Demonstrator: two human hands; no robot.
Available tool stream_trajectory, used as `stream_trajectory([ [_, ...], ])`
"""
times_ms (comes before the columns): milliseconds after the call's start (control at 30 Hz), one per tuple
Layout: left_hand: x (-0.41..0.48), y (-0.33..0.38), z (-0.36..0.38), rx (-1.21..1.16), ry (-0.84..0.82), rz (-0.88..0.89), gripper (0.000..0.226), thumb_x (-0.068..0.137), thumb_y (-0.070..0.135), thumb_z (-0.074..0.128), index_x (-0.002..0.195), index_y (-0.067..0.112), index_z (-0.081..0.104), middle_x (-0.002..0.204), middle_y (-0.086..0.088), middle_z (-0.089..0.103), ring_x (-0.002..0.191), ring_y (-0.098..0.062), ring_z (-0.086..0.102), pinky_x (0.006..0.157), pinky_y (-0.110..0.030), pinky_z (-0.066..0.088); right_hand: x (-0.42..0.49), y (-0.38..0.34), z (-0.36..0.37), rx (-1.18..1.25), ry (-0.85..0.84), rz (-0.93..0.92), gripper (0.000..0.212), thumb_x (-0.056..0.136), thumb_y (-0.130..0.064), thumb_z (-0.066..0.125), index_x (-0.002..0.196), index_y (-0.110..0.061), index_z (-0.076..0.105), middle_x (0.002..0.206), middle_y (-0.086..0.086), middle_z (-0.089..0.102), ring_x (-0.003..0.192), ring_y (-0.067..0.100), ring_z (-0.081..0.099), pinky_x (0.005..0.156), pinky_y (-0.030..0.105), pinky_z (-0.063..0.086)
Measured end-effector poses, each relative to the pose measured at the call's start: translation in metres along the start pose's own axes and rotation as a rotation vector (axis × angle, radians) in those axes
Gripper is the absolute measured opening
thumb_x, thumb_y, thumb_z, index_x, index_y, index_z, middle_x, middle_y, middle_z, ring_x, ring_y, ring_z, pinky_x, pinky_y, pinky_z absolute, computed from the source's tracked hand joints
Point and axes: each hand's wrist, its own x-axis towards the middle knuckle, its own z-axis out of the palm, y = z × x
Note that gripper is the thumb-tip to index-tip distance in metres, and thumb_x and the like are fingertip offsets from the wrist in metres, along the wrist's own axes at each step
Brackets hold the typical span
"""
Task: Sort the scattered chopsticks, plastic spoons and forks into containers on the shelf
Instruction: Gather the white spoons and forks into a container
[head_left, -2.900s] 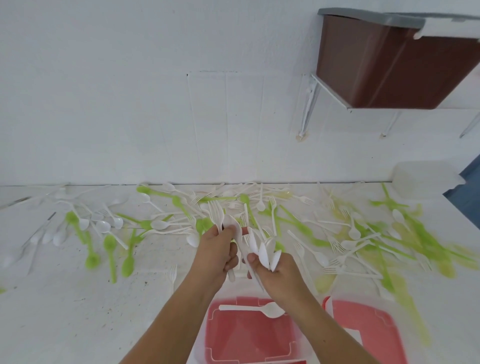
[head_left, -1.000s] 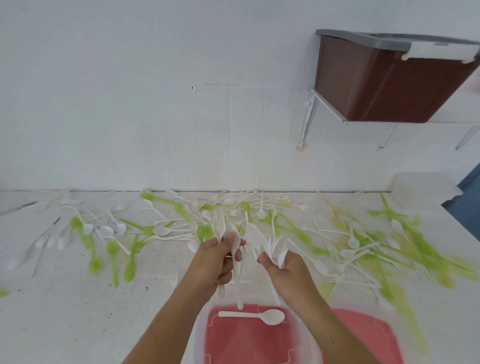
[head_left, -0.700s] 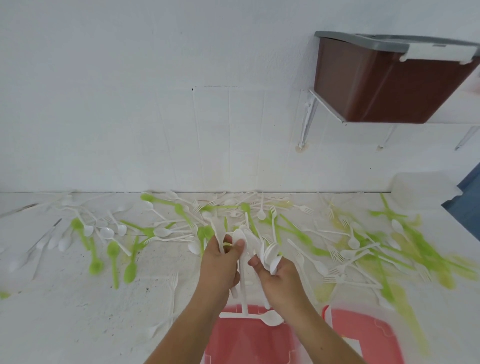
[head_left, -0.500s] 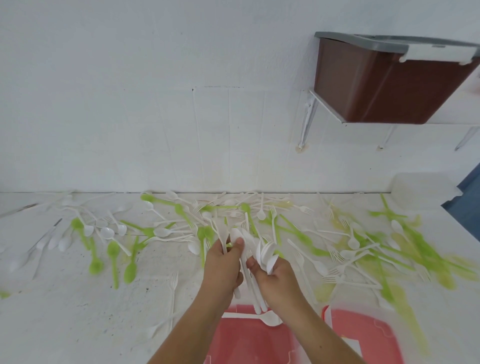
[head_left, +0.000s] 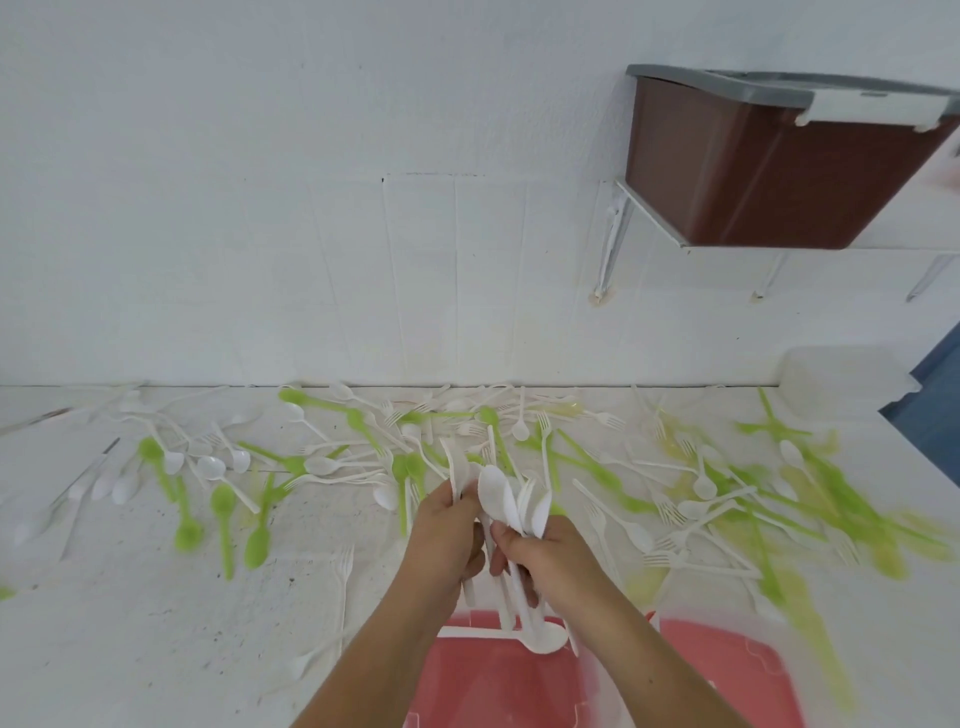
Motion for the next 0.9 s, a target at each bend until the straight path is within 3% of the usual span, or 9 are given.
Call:
stream_trajectory([
  [100, -0.005, 0.002, 0.001, -0.187, -0.036, -0.127, 0.018, 0.098, 0.005, 0.047, 0.083, 0.007, 0.057, 0.061, -0.004, 0.049, 0.039, -0.011, 0.026, 0.036, -0.021, 0.015, 0.001, -0.004, -0.005, 0.014, -0.043, 0.065, 0.046, 0.100, -0.032, 0.063, 0.066, -0.002, 0.070, 0.058, 0.010, 0.058, 0.042, 0.018, 0.046, 0.048, 0.027, 0.041],
  [200, -0.005, 0.000, -0.005, -0.320, -0.084, -0.204, 0.017, 0.096, 0.013, 0.045, 0.083, 0.007, 0.055, 0.065, -0.006, 0.051, 0.041, -0.010, 0.022, 0.034, -0.019, 0.015, 0.004, -0.004, -0.009, -0.030, -0.070, 0.129, 0.044, 0.095, -0.040, 0.067, 0.067, -0.006, 0.072, 0.068, 0.016, 0.065, 0.047, 0.023, 0.049, 0.050, 0.027, 0.043],
  [300, -0.006, -0.001, -0.005, -0.207, -0.138, -0.180, 0.019, 0.101, 0.018, 0.051, 0.088, 0.007, 0.058, 0.066, -0.007, 0.049, 0.042, -0.010, 0.023, 0.034, -0.020, 0.016, 0.007, -0.002, -0.009, -0.036, -0.113, 0.157, 0.040, 0.092, -0.042, 0.069, 0.078, -0.005, 0.072, 0.070, 0.015, 0.066, 0.047, 0.022, 0.047, 0.048, 0.029, 0.041],
  [367, -0.005, -0.004, -0.004, -0.113, -0.122, -0.129, 0.019, 0.102, 0.010, 0.052, 0.085, 0.008, 0.059, 0.065, -0.006, 0.045, 0.042, -0.010, 0.024, 0.035, -0.021, 0.016, 0.007, -0.004, -0.008, -0.093, -0.136, 0.132, 0.045, 0.092, -0.047, 0.067, 0.083, -0.004, 0.070, 0.067, 0.009, 0.065, 0.049, 0.019, 0.048, 0.050, 0.030, 0.039],
  [467, 0.000, -0.003, -0.010, -0.073, -0.109, -0.051, 0.017, 0.104, 0.011, 0.054, 0.090, 0.007, 0.063, 0.069, -0.007, 0.052, 0.042, -0.011, 0.025, 0.036, -0.021, 0.019, 0.005, -0.003, -0.005, -0.191, -0.005, 0.044, 0.052, 0.095, -0.054, 0.065, 0.075, -0.006, 0.064, 0.057, 0.004, 0.059, 0.045, 0.014, 0.054, 0.049, 0.028, 0.044],
  [567, 0.005, 0.001, -0.017, -0.009, -0.100, 0.025, 0.021, 0.108, 0.016, 0.050, 0.099, 0.003, 0.063, 0.083, -0.010, 0.067, 0.041, -0.011, 0.024, 0.036, -0.020, 0.020, 0.007, 0.001, -0.006, -0.147, 0.103, 0.005, 0.043, 0.099, -0.045, 0.064, 0.074, -0.010, 0.059, 0.053, 0.004, 0.054, 0.047, 0.022, 0.057, 0.053, 0.035, 0.048],
  [667, 0.005, 0.001, -0.019, 0.058, -0.132, 0.019, 0.024, 0.109, 0.025, 0.050, 0.102, 0.006, 0.062, 0.083, -0.008, 0.056, 0.045, -0.011, 0.022, 0.038, -0.022, 0.021, 0.008, 0.004, -0.007, -0.226, 0.156, -0.030, 0.034, 0.098, -0.040, 0.066, 0.071, -0.019, 0.058, 0.057, -0.006, 0.043, 0.052, 0.013, 0.043, 0.057, 0.029, 0.037],
  [767, 0.001, -0.004, -0.015, 0.124, -0.217, 0.010, 0.032, 0.106, 0.038, 0.056, 0.092, 0.009, 0.057, 0.083, -0.012, 0.039, 0.051, -0.013, 0.020, 0.042, -0.023, 0.019, 0.007, 0.001, -0.003, -0.275, 0.144, -0.061, 0.023, 0.097, -0.026, 0.064, 0.074, -0.029, 0.067, 0.056, -0.009, 0.049, 0.051, 0.006, 0.042, 0.050, 0.017, 0.032],
  [900, -0.003, -0.007, -0.011, 0.052, -0.287, 0.026, 0.039, 0.101, 0.049, 0.063, 0.100, 0.010, 0.059, 0.094, -0.011, 0.040, 0.058, -0.018, 0.015, 0.043, -0.024, 0.019, 0.006, -0.002, 0.000, -0.312, 0.129, -0.025, 0.014, 0.083, -0.013, 0.057, 0.084, -0.026, 0.062, 0.068, -0.008, 0.051, 0.062, 0.011, 0.050, 0.060, 0.024, 0.040],
])
